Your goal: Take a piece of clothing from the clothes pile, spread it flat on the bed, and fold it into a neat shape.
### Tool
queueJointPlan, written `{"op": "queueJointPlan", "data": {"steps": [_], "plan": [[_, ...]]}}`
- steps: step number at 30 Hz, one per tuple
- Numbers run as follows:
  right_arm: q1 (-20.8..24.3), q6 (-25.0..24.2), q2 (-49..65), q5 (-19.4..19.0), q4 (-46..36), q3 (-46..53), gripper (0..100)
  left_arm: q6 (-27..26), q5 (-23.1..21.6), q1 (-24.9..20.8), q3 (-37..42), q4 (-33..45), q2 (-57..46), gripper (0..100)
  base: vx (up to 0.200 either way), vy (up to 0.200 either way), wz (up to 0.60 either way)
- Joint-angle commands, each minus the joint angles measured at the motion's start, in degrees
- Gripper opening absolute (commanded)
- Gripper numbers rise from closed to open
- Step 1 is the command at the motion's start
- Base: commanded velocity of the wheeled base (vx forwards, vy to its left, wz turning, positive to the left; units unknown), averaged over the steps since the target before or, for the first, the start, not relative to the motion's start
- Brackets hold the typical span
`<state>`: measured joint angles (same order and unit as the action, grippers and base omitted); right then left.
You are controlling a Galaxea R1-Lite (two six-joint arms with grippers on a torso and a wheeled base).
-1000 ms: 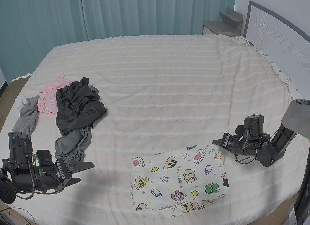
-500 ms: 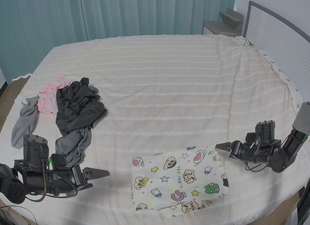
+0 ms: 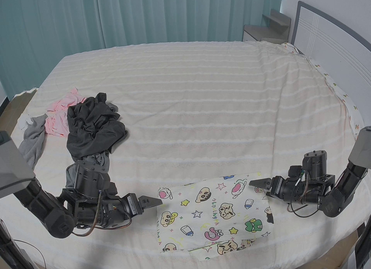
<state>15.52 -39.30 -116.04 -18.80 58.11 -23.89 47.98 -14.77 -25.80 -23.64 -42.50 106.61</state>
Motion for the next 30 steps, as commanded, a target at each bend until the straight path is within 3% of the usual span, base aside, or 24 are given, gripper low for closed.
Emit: {"op": "queueJointPlan", "data": {"steps": [1,10,17,30], "plan": [[1.3,0.0,-3.1,-0.2,1.7,1.2,100,-0.1,0.0,-0.9,-1.6,-1.4,6.6,100,0.0,0.0,0.0],[3.5,-0.3,-5.9,-0.2,4.9,2.4,100,-0.9,-0.4,-1.5,-0.6,-9.5,12.3,100,0.0,0.0,0.0],[3.6,-0.6,-7.4,-0.6,5.3,2.5,100,-5.0,-1.6,-2.2,-0.7,-15.3,17.0,100,0.0,0.0,0.0],[6.0,-2.2,-7.5,-2.6,6.0,1.9,100,-5.2,-4.5,-3.6,-2.9,-15.9,18.2,100,0.0,0.0,0.0]]}}
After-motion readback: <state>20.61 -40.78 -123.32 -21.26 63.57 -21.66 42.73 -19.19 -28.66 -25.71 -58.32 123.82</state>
